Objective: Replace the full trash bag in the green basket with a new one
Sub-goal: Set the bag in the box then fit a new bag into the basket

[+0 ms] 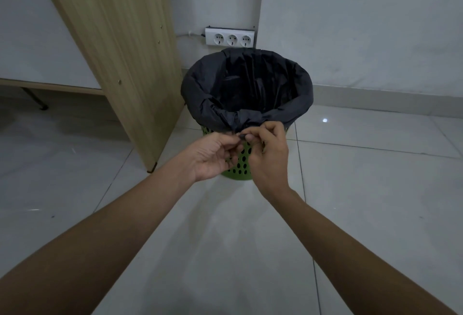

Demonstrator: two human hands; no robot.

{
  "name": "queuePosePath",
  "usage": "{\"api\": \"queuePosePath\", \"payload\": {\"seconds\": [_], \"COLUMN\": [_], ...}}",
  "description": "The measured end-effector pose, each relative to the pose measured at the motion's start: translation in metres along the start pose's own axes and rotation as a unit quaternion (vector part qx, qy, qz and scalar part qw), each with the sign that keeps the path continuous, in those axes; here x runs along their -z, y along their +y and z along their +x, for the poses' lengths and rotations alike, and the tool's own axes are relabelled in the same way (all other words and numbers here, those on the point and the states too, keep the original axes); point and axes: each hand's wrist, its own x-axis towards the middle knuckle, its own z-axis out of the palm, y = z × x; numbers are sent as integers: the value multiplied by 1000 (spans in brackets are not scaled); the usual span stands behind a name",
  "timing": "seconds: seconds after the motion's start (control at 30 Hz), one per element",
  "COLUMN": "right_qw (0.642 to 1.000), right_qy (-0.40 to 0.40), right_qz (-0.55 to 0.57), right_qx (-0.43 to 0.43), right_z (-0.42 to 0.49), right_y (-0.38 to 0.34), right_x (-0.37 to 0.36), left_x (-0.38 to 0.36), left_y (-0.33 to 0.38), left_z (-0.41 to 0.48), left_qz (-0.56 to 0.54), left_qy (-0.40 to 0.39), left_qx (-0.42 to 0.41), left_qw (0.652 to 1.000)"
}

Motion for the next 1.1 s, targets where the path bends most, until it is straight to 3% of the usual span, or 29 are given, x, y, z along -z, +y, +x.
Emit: {"api": "queuePosePath", "payload": {"seconds": [0.23, 0.4, 0.53, 0.6, 0.67, 0.73, 0.83, 0.97, 1.03, 1.07, 1.1], "right_qw": [999, 997, 999, 992, 955, 893, 808, 775, 769, 765, 761], "right_qy": [-40, -15, -6, -9, -3, 9, 42, 75, 78, 79, 78], "right_qz": [-36, 53, 25, 81, 197, 302, 378, 381, 385, 387, 389], "right_qx": [6, -62, -31, -97, -220, -334, -450, -498, -505, -509, -513], "right_z": [4, 4, -6, -9, -9, -7, -2, 3, 6, 7, 9], "right_y": [0, 3, 10, 5, -6, -17, -26, -29, -30, -31, -32], "right_x": [6, 11, 5, 5, 5, 2, -5, -12, -13, -13, -12], "left_x": [0, -7, -16, -20, -23, -23, -25, -29, -27, -22, -15], "left_y": [1, -4, -5, -4, -4, -4, -2, -4, -12, -16, -18], "left_z": [-5, -2, 1, 1, 0, 1, 2, -3, -7, -9, -10], "left_qz": [-8, -51, -53, -34, -17, -12, -7, 45, 144, 249, 367], "left_qy": [-8, 41, 97, 120, 137, 159, 194, 235, 304, 341, 350], "left_qx": [-28, -35, -42, -38, -28, -22, -15, -43, -168, -278, -396], "left_qw": [1000, 997, 993, 991, 990, 987, 981, 970, 927, 863, 765]}}
